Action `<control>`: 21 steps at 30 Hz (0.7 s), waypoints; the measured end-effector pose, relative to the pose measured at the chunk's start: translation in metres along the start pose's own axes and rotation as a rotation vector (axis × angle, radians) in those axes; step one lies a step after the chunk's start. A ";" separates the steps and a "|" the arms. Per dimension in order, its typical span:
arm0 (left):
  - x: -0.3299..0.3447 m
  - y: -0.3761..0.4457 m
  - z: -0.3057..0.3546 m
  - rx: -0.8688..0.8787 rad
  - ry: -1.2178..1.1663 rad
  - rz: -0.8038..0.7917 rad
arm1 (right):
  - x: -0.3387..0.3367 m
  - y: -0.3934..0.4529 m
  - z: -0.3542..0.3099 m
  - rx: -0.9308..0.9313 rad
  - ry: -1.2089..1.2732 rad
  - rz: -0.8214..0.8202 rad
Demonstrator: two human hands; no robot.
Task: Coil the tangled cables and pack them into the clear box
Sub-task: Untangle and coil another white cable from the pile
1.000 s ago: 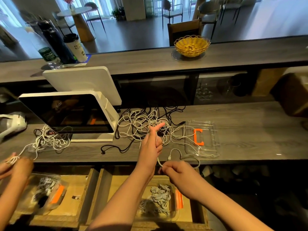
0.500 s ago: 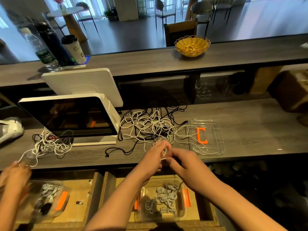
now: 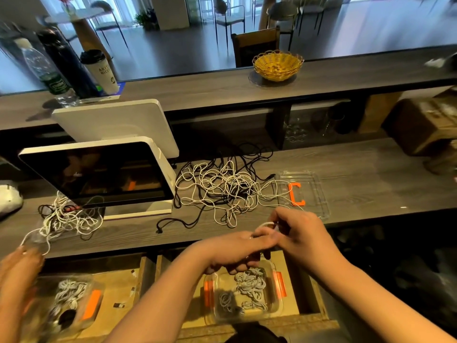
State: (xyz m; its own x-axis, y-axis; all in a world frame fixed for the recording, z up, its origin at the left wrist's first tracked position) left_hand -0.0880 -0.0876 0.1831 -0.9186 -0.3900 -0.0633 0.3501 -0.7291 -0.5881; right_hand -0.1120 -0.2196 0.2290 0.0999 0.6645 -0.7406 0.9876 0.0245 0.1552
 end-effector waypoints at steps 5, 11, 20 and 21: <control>0.007 -0.005 -0.010 -0.027 0.142 -0.123 | -0.012 0.001 -0.011 -0.071 -0.057 -0.017; 0.007 -0.015 -0.007 0.000 0.295 -0.109 | -0.016 -0.005 -0.005 0.049 -0.086 -0.056; -0.019 -0.026 0.021 0.359 -0.471 0.403 | -0.003 -0.012 -0.001 0.266 0.214 -0.018; -0.021 -0.027 0.021 0.388 -0.595 0.411 | 0.000 -0.012 -0.004 0.276 0.234 -0.016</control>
State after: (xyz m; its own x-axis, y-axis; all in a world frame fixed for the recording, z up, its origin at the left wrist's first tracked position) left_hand -0.0745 -0.0711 0.2171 -0.4902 -0.8221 0.2896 0.7764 -0.5628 -0.2835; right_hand -0.1239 -0.2170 0.2293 0.0852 0.8194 -0.5669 0.9876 -0.1449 -0.0610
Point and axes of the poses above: each hand's wrist, its own y-axis towards the middle knuckle, its own x-axis out of the palm, z = x × y, the point moved 6 cm from there along y, towards the middle knuckle, and after that the axes turned 3 degrees about x, right-handed, at the moved point
